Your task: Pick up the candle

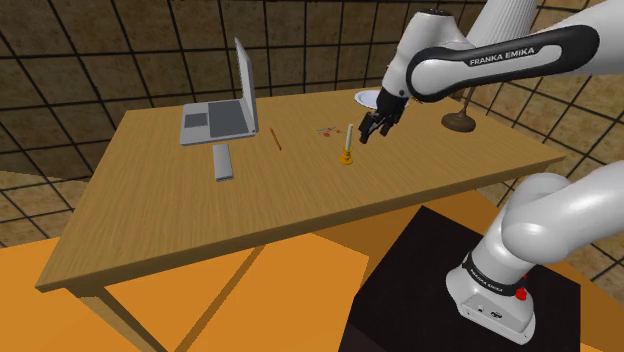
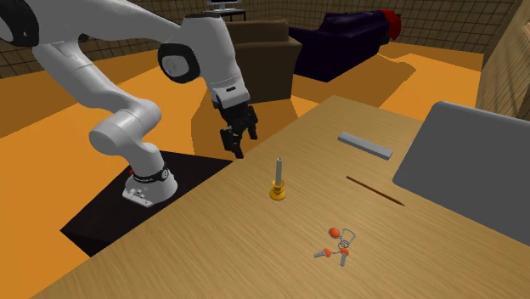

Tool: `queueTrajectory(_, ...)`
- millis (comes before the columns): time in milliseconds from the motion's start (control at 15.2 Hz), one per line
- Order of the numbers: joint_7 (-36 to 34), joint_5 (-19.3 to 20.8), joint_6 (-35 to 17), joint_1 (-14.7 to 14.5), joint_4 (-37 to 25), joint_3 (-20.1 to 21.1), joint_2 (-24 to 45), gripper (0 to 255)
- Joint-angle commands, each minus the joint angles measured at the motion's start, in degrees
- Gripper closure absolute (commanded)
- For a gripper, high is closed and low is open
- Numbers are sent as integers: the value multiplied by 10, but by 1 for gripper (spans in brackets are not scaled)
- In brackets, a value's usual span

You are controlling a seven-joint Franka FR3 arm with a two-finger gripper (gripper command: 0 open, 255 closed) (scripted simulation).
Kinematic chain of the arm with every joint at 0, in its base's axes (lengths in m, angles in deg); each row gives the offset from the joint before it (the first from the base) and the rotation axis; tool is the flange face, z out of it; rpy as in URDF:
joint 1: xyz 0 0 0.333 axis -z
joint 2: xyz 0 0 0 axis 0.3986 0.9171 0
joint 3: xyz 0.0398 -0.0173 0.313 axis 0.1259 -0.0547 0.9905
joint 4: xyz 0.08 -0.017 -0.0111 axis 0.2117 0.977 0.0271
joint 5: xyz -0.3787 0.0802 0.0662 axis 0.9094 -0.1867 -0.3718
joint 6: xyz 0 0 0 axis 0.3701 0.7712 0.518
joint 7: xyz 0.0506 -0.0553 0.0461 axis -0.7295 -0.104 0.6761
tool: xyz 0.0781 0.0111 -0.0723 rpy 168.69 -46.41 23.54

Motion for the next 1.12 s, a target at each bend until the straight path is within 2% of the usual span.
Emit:
queueTrajectory(0, 6, 1, -68, 2, 7, -6, 33, 0)
queueTrajectory(462, 32, -12, -272, -1, -7, -30, 167, 0)
queueTrajectory(1056, 41, -21, -339, -6, 19, -35, 209, 0)
